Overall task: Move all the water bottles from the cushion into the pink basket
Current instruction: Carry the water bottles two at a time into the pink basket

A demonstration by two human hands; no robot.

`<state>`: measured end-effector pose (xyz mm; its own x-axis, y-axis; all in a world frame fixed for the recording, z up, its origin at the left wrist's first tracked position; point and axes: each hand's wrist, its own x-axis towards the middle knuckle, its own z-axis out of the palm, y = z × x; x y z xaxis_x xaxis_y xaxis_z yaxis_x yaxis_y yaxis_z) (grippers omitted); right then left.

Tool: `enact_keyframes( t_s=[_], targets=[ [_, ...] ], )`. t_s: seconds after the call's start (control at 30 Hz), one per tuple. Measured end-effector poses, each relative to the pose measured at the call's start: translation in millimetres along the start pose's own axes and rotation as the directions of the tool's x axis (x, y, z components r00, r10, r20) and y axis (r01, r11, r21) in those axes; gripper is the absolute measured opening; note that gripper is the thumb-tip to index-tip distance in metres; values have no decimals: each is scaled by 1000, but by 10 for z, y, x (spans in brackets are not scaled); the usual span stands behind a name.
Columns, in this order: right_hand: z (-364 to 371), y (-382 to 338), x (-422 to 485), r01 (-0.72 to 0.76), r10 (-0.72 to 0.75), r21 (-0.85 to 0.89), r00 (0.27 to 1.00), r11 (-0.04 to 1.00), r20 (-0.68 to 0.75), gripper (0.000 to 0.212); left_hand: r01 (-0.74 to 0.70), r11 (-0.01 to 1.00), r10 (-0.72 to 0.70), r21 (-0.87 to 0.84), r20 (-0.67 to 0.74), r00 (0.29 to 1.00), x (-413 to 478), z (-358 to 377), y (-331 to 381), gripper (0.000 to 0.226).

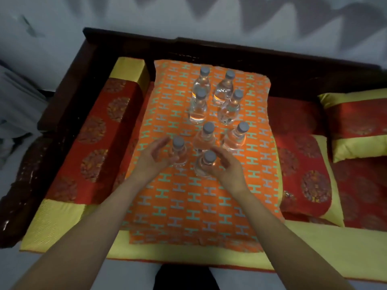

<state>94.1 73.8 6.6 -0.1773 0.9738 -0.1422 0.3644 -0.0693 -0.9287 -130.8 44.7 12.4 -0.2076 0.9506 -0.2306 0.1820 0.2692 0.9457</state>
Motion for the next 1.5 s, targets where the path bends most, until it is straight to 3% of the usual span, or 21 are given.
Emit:
enact_keyframes(
  t_s=[0.3, 0.47, 0.7, 1.0, 1.27, 1.5],
  targets=[
    [46, 22, 136, 25, -24, -30, 999, 999, 41, 48, 16, 998, -23, 63, 106, 994, 322, 39, -164, 66],
    [16, 146, 186, 30, -28, -31, 996, 999, 88, 40, 1, 999, -7, 52, 111, 994, 361, 91, -145, 50],
    [-75, 101, 180, 21, -29, 137, 998, 990, 56, 41, 23, 999, -18, -49, 103, 995, 313, 98, -89, 47],
    [-235, -51, 198, 90, -98, 229, 995, 969, 24, 44, 3, 995, 5, -100, 79, 997, 217, 29, 213, 34],
    [-443, -63, 85, 66, -48, 322, 997, 944, -63, 48, -3, 978, 7, -211, 17, 1000, 19, 41, 363, 34],
    [-889, -353, -313, 134, -66, 358, 979, 924, -195, 34, -108, 949, 128, -297, 48, 991, -147, 164, 731, 34]
  ],
)
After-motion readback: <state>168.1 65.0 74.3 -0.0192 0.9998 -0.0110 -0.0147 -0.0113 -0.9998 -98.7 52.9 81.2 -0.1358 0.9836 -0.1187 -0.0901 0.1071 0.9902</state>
